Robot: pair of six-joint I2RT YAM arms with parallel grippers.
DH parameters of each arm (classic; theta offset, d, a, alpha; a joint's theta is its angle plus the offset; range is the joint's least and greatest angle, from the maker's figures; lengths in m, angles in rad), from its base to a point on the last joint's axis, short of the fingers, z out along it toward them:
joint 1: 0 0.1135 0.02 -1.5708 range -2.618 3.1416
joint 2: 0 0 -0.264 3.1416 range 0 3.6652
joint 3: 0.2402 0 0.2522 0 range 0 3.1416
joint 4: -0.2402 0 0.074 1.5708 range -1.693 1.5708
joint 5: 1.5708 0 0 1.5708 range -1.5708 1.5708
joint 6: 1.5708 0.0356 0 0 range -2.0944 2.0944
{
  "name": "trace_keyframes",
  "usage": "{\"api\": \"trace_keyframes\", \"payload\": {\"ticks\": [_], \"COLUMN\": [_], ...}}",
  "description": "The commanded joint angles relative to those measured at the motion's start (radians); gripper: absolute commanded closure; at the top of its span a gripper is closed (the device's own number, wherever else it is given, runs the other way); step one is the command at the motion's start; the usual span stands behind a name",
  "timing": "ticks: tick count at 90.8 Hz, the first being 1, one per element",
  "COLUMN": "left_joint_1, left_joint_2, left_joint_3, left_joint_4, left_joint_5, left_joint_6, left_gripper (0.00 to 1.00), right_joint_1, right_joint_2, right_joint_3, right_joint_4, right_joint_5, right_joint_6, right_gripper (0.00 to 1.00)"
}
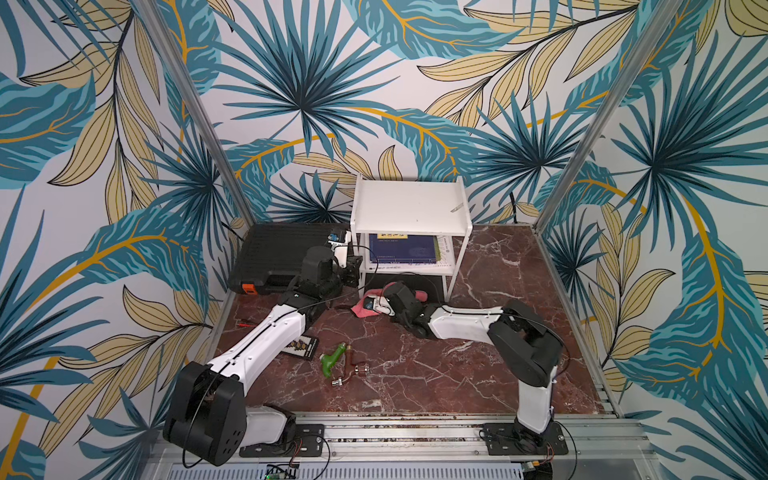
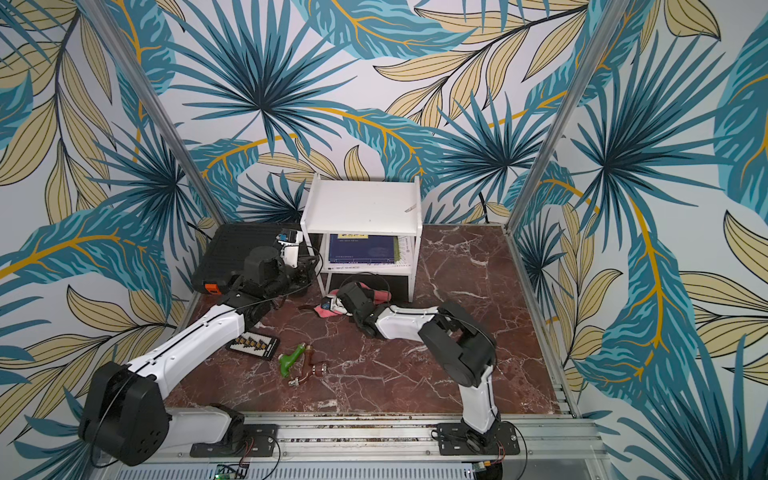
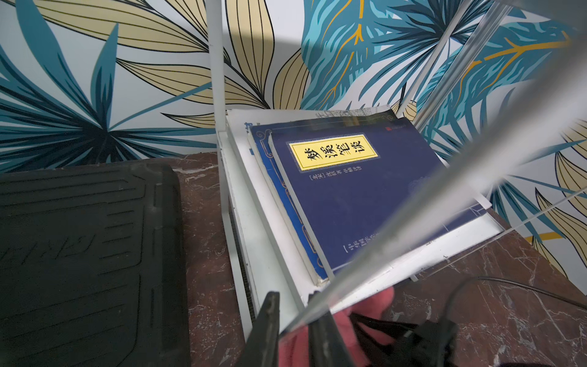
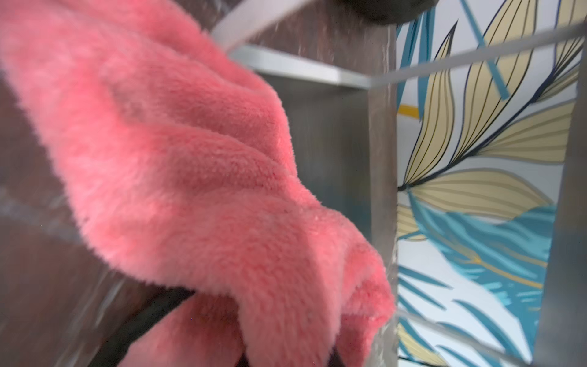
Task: Wipe the bookshelf clean with a cloth
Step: Hold the shelf at the center of the board.
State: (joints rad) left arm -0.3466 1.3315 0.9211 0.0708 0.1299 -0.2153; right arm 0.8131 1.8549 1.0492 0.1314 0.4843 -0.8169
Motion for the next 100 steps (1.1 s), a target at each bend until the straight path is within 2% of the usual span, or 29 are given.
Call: {"api": "trace_keyframes", "payload": {"ticks": [1,7,12,18,22,27,36,40,44,51,62,70,75,83,92,100], "left_joint_1": [0.011,0.011,0.011,0.011,0.011,0.011,0.012,0.012,0.014,0.016,0.024,0.031,0.035,0.038,0.042,0.049], "left_joint_2": [-0.034,-0.051,-0.058,-0.063,-0.062,-0.059,-0.055,-0.053,-0.050,-0.046,-0.042,-0.041,-0.040,-0.037,-0.035,-0.029], "left_joint_3": [-0.007,-0.017,-0.025,-0.017,-0.005,0.007,0.016,0.013,0.013,0.012,0.010,0.011,0.011,0.014,0.016,0.016], "left_joint_4": [-0.043,-0.041,-0.033,-0.051,-0.069,-0.092,-0.105,-0.105,-0.105,-0.104,-0.106,-0.108,-0.108,-0.107,-0.106,-0.107], "left_joint_5": [-0.111,-0.141,-0.148,-0.150,-0.154,-0.156,-0.160,-0.164,-0.163,-0.158,-0.135,-0.116,-0.109,-0.101,-0.092,-0.091], "left_joint_6": [-0.060,-0.042,-0.024,-0.012,-0.006,0.006,0.020,0.023,0.022,0.012,-0.005,-0.014,-0.014,-0.012,-0.012,-0.021], "left_gripper": [1.00,1.00,1.00,1.00,1.00,1.00,1.00,1.00,1.00,1.00,1.00,1.00,1.00,1.00,1.00,1.00], "right_joint_1": [-0.003,-0.039,-0.058,-0.088,-0.116,-0.181,-0.280,-0.300,-0.308,-0.346,-0.398,-0.429,-0.470,-0.543,-0.563,-0.600], "right_joint_2": [-0.276,-0.478,-0.590,-0.667,-0.695,-0.725,-0.757,-0.750,-0.728,-0.648,-0.384,-0.246,-0.258,-0.368,-0.476,-0.507], "right_joint_3": [-0.126,-0.246,-0.346,-0.462,-0.501,-0.517,-0.456,-0.403,-0.367,-0.361,-0.416,-0.413,-0.421,-0.410,-0.366,-0.407], "right_joint_4": [-0.054,-0.023,0.044,0.057,0.025,0.011,0.061,0.073,0.081,0.135,0.229,0.206,0.219,0.269,0.245,0.223], "right_joint_5": [-0.071,-0.131,-0.157,-0.136,-0.114,-0.147,-0.248,-0.224,-0.150,-0.096,-0.263,-0.408,-0.466,-0.498,-0.425,-0.342], "right_joint_6": [0.359,0.624,0.842,1.061,1.165,1.273,1.335,1.345,1.358,1.394,1.509,1.554,1.600,1.641,1.608,1.603], "right_gripper": [1.00,1.00,1.00,1.00,1.00,1.00,1.00,1.00,1.00,1.00,1.00,1.00,1.00,1.00,1.00,1.00]}}
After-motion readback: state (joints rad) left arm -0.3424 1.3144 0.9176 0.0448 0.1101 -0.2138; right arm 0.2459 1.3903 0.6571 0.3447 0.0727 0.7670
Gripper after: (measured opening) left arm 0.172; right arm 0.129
